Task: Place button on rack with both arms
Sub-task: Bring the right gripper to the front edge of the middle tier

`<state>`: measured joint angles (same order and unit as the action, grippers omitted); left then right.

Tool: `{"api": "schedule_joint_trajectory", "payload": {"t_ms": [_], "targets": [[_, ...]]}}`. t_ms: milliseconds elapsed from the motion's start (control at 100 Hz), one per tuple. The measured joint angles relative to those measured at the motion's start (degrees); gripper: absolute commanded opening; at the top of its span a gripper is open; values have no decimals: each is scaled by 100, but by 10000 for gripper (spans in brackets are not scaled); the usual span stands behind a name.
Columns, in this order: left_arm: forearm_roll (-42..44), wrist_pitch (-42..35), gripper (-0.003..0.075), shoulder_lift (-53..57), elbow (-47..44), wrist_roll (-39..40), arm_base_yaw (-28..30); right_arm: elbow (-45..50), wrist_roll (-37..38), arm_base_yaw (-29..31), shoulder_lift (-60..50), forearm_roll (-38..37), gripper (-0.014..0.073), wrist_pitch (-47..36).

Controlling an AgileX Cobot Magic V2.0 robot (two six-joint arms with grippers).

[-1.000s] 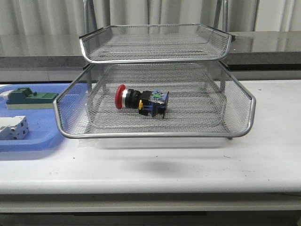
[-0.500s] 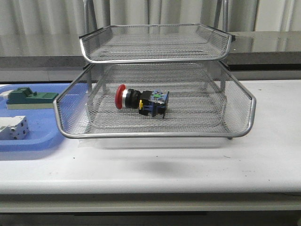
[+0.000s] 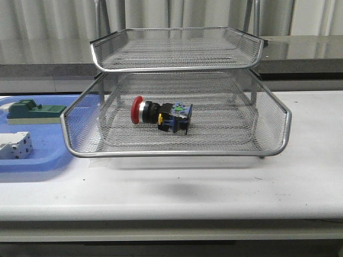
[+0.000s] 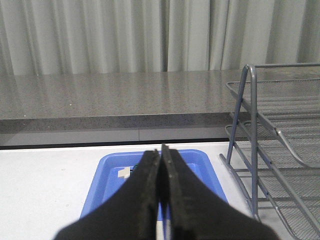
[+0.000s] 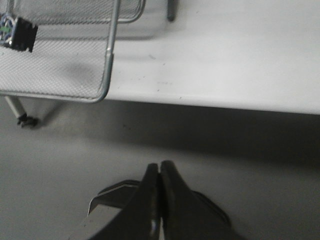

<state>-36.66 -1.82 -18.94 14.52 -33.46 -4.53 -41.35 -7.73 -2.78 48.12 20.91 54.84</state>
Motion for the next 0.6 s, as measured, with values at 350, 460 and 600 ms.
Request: {"api": "schedule_joint_trajectory", "payload": {"t_ms": [350, 460, 600], "targets": [[0, 0, -20, 0, 0, 0, 0, 0, -1062, -1296, 1344, 683, -67, -540], [0, 0, -20, 0, 0, 0, 0, 0, -1085, -1906, 1739, 683, -67, -1052], [0, 0, -20, 0, 0, 0, 0, 0, -1099, -2583, 2204, 606, -67, -1649]]}}
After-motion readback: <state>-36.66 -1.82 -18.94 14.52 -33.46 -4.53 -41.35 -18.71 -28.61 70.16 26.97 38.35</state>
